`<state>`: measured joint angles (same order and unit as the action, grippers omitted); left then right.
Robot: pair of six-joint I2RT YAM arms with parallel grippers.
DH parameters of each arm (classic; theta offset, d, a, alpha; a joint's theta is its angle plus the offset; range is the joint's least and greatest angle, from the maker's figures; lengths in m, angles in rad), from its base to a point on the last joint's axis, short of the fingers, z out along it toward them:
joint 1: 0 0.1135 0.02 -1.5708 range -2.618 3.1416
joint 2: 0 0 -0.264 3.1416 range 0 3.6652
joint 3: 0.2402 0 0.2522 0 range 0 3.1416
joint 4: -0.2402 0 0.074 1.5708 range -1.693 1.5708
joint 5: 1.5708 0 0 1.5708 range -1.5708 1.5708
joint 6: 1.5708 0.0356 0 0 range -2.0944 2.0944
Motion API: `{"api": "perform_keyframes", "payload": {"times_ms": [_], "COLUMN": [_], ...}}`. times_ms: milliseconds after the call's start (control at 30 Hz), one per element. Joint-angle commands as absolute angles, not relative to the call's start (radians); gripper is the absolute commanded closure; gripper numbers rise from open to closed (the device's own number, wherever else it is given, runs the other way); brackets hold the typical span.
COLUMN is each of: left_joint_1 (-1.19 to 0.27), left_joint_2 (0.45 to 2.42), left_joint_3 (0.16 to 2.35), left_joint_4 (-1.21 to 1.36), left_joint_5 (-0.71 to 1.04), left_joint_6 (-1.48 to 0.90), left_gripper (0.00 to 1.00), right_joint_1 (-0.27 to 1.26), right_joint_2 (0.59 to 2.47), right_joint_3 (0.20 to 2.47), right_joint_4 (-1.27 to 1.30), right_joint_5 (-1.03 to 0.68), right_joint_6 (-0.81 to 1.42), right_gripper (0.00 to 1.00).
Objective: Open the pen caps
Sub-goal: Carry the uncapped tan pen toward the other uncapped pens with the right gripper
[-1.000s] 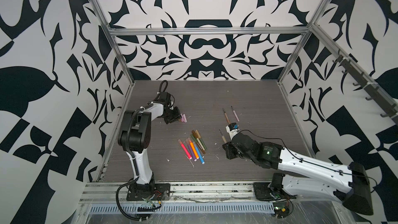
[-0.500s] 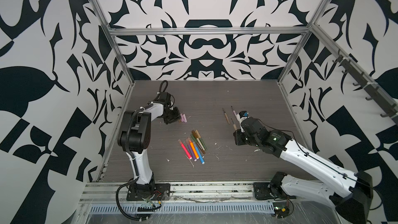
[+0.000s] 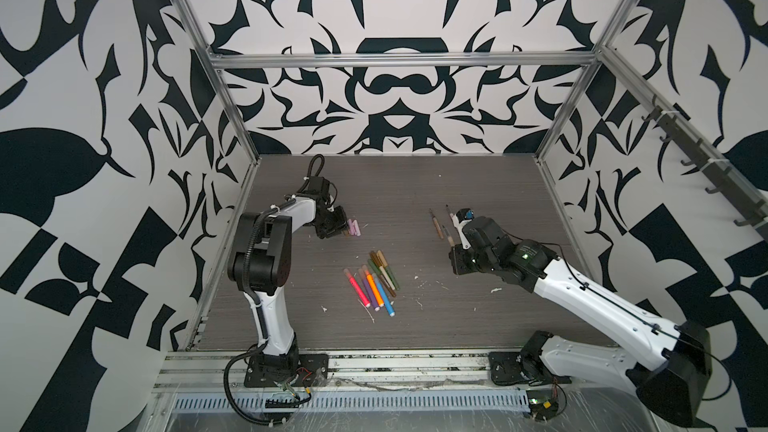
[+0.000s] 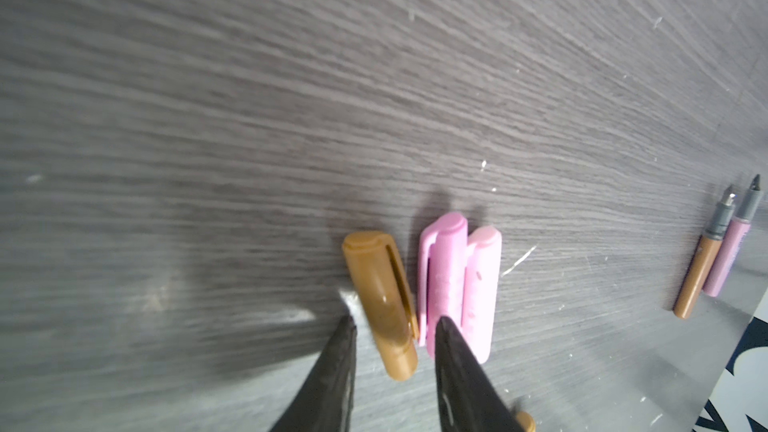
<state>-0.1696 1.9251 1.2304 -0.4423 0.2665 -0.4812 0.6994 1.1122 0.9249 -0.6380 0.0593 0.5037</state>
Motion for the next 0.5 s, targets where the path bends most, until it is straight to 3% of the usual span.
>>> {"api": "perform_keyframes", "payload": {"times_ms": [0,467], "left_joint_1": [-0.169,-0.170], "left_joint_2": [1.948,1.973], "left_joint_3": [1.259,1.267], "left_joint_4": [-0.475,-0.453], "left_joint_5": [0.265,0.301], "left_joint_6": [-0.480,-0.482], "left_gripper": [0.64,0.64], "right_joint_1": [0.685,0.667], "right_joint_2": [1.119,1.144], "right_joint_3": [0.981,0.986], "right_joint_4": [-0.640,-0.627], "right_joint_5": [0.049,0.031], "right_joint_6": [0.478,0.473], "right_gripper": [1.00,1.00]}}
